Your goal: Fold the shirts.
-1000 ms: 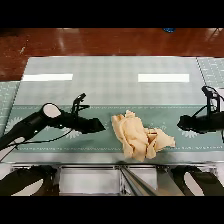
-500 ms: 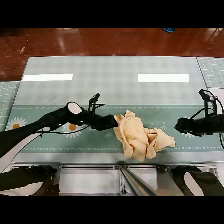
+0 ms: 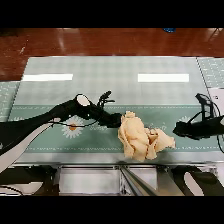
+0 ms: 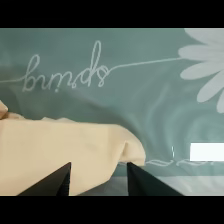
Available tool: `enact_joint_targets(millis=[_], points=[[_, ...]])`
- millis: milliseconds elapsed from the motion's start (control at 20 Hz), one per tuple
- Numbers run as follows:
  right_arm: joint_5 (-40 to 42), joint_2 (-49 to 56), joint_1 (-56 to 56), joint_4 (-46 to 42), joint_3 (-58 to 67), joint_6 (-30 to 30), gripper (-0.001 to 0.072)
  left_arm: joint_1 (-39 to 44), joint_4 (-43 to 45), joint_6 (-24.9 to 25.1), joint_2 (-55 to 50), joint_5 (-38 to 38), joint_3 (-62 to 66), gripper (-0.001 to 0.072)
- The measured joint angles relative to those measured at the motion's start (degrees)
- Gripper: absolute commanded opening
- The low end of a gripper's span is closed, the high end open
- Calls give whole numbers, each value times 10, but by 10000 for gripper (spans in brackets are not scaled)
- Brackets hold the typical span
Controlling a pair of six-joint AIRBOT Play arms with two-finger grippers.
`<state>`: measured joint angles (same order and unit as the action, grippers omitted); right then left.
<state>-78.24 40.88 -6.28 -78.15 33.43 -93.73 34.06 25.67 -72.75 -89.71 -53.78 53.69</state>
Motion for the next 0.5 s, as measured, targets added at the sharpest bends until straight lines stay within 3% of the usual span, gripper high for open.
enact_joint_targets(millis=[300,500], points=[[10,0,-15,3,-78,-4,408,-13,0,14,-3,-20,7,25],[36,0,-59,58,-92,14,408,-15,0,15,-3,-26,8,25]])
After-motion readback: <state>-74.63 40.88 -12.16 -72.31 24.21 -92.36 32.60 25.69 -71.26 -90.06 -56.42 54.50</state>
